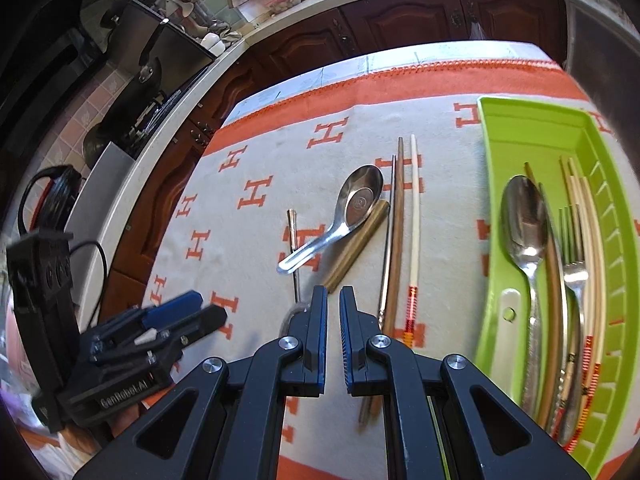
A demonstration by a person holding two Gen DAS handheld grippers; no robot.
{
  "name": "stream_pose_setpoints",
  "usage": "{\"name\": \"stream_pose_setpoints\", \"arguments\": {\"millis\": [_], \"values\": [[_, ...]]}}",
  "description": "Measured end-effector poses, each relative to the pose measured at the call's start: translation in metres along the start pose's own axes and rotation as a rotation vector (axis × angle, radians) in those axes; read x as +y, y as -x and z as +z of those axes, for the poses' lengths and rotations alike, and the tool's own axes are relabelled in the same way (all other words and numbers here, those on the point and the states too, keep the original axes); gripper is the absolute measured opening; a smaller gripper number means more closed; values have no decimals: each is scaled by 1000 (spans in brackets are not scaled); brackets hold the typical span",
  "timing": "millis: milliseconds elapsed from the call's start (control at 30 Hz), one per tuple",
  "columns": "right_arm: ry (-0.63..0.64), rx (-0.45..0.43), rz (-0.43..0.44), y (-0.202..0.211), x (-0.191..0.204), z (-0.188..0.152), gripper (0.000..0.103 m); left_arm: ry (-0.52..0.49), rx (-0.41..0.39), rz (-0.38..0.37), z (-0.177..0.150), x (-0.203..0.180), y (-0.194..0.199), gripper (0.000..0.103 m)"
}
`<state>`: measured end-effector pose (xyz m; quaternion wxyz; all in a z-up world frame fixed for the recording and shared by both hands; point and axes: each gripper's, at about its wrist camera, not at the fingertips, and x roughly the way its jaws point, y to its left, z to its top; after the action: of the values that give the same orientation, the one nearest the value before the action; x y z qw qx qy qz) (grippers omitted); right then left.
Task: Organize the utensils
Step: 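Withdraw both open tools from the tray back to the utensil pile, then grasp and lift a metal spoon with the right tool while the left tool grasps a wooden chopstick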
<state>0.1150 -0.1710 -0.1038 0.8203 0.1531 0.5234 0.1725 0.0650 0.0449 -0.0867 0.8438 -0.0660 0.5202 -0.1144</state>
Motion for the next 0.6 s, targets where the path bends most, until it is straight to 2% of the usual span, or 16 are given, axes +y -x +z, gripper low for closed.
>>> {"name": "stream_pose_setpoints", "arguments": {"millis": [67, 133, 200, 267, 600], "values": [[-26, 6, 14, -7, -1, 7, 7, 1, 2, -2, 2, 1, -3, 44], [-60, 12, 31, -15, -3, 13, 14, 3, 4, -3, 4, 2, -5, 44], [-102, 17, 60, -22, -6, 20, 28, 8, 6, -5, 5, 4, -6, 44], [-137, 13, 83, -29, -9, 26, 32, 14, 6, -5, 7, 7, -9, 44], [-247, 88, 140, -83, -9, 43, 31, 41, 15, -11, 11, 19, -16, 44]]}}
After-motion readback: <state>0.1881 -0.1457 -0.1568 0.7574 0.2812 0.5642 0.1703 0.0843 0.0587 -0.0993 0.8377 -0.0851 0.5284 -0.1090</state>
